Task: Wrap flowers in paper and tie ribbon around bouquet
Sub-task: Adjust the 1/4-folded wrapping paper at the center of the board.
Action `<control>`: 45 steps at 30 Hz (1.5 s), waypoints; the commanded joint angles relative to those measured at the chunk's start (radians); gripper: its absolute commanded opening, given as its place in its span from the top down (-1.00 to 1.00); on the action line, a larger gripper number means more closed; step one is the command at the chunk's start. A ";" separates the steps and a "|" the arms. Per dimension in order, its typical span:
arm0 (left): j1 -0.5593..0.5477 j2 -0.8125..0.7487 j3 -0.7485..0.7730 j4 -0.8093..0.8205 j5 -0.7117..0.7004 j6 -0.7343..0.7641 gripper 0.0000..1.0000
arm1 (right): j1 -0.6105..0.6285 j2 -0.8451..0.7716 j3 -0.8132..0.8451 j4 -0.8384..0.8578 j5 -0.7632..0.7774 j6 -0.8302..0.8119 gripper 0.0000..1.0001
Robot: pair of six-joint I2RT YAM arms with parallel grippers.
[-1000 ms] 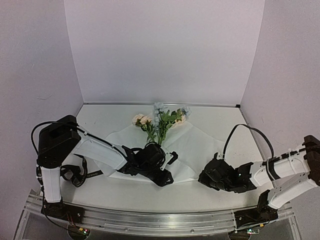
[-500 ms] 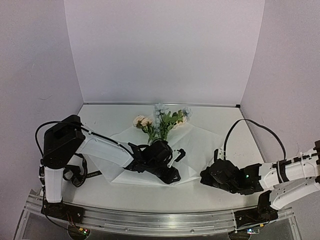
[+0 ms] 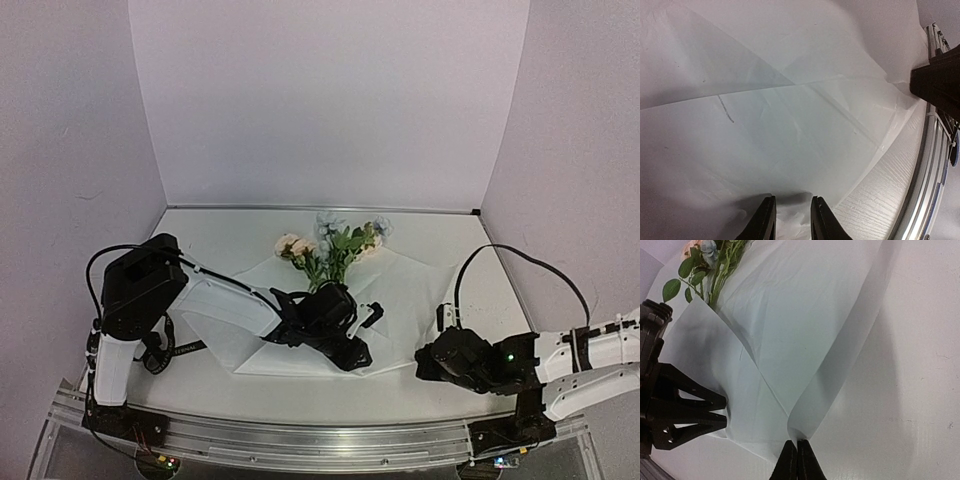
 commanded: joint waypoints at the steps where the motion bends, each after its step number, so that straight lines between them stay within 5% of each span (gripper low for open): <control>1: 0.005 0.012 0.032 -0.049 -0.010 0.006 0.48 | 0.019 -0.050 0.069 -0.164 0.060 -0.109 1.00; 5: 0.005 0.000 0.044 -0.043 -0.021 0.008 0.46 | 0.021 -0.074 0.103 -0.273 0.076 -0.131 1.00; 24: 0.015 0.181 0.309 -0.058 -0.076 0.229 0.45 | 0.021 -0.062 0.109 -0.292 0.026 -0.146 1.00; 45: 0.023 0.165 0.257 -0.005 -0.103 0.226 0.45 | 0.092 0.038 0.333 -0.385 -0.004 -0.412 1.00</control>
